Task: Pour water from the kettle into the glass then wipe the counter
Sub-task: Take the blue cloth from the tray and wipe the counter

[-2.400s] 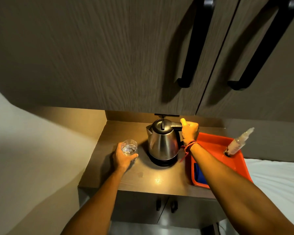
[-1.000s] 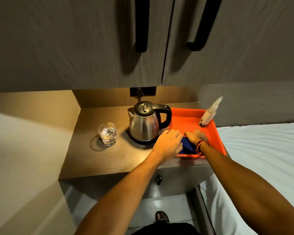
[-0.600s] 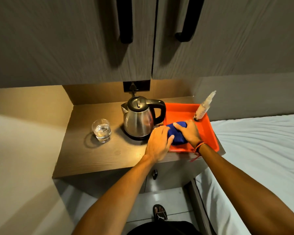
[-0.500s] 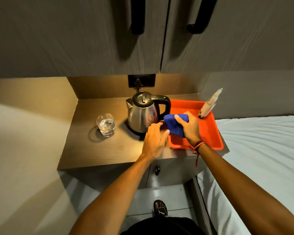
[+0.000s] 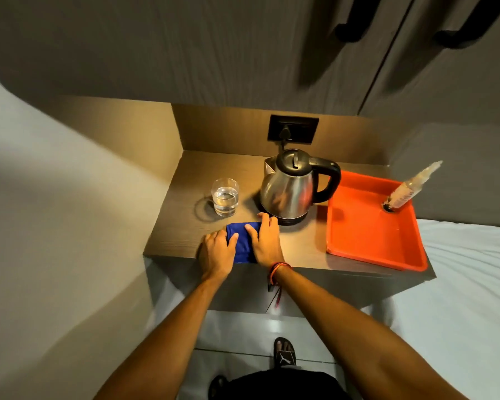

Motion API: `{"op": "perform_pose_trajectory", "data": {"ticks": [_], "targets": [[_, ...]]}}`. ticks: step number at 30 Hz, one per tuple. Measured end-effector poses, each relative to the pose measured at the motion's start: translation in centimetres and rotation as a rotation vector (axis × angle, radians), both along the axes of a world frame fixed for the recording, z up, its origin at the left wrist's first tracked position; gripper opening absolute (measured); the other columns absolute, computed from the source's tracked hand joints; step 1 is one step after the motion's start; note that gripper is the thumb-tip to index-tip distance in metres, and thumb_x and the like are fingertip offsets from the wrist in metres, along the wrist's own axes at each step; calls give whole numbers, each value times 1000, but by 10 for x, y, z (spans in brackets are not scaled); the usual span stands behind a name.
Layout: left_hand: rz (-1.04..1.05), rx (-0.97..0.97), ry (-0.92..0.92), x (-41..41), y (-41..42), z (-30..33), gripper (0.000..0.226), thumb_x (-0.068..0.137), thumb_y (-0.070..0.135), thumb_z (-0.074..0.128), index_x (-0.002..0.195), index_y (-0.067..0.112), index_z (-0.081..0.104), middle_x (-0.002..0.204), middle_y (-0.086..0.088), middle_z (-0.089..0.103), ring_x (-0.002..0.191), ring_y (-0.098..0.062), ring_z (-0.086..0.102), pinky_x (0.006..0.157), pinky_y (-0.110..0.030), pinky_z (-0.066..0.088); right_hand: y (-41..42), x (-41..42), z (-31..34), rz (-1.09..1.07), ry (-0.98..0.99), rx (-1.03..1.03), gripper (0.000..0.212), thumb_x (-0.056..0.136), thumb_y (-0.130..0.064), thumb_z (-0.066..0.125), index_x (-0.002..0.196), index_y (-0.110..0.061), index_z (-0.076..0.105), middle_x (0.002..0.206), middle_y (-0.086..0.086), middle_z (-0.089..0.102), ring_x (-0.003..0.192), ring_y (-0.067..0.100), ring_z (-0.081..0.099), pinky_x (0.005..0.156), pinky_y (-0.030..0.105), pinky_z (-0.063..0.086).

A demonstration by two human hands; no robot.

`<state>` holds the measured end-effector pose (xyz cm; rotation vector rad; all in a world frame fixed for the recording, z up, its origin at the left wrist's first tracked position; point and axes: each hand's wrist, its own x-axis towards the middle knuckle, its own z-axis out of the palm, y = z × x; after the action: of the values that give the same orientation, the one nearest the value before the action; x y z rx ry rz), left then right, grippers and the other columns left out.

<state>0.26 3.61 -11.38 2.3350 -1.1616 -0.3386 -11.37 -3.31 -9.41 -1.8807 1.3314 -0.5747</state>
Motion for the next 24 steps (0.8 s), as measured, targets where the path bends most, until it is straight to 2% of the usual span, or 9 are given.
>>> {"op": "perform_pose_trajectory", "data": {"ticks": [3, 6, 8, 10, 12, 16, 21, 24], "targets": [[-6, 42, -44, 15, -9, 9, 40, 95, 51, 59, 102, 12, 66, 112, -9, 66, 107, -26, 60, 82, -38, 52, 10, 2, -5, 1, 195, -210, 43, 102, -36, 47, 137, -9, 48, 135, 15, 50, 121, 31, 49, 103, 41, 47], [79, -92, 37, 36, -22, 24, 42, 89, 49, 67, 110, 13, 60, 116, -9, 63, 109, -27, 59, 79, -35, 48, 20, -1, -13, 149, 306, -462, 51, 104, -40, 38, 146, -11, 43, 149, 15, 46, 137, 33, 44, 115, 44, 40], [108, -141, 123, 48, -32, 32, 66, 79, 47, 79, 129, 13, 53, 131, -11, 58, 123, -29, 55, 91, -41, 51, 27, -5, -24, 283, 413, -442, 60, 106, -48, 26, 158, -19, 27, 163, 15, 30, 152, 35, 26, 125, 50, 24], [98, -135, 260, 54, -43, 40, 98, 70, 45, 88, 148, 13, 38, 146, -11, 49, 134, -29, 48, 103, -46, 51, 30, -10, -36, 376, 503, -388, 65, 104, -58, 18, 161, -29, 10, 170, 12, 10, 158, 34, 6, 128, 52, 11], [74, -147, 351, 55, -56, 42, 113, 65, 40, 93, 154, 14, 29, 151, -11, 46, 137, -29, 48, 106, -48, 51, 28, -12, -43, 399, 533, -374, 68, 101, -64, 17, 161, -33, 4, 171, 9, 2, 158, 31, -2, 129, 51, 6], [79, -217, 398, 54, -74, 40, 106, 63, 28, 96, 151, 14, 38, 146, -12, 54, 134, -30, 53, 106, -43, 52, 19, -7, -44, 404, 559, -352, 72, 99, -68, 16, 161, -34, 2, 171, 9, 2, 158, 31, -1, 128, 49, 6], [107, -230, 348, 60, -82, 38, 85, 64, 32, 95, 137, 15, 54, 131, -9, 67, 121, -26, 64, 97, -38, 58, -2, 9, -40, 408, 564, -300, 72, 99, -66, 18, 161, -33, 1, 171, 11, 1, 158, 33, -1, 128, 51, 9], [187, -321, 358, 67, -75, 35, 85, 65, 24, 95, 138, 10, 54, 131, -12, 66, 121, -28, 63, 87, -22, 53, -22, 23, -34, 426, 569, -270, 71, 101, -64, 21, 161, -33, -1, 170, 11, -5, 158, 34, -5, 128, 53, 8]]}}
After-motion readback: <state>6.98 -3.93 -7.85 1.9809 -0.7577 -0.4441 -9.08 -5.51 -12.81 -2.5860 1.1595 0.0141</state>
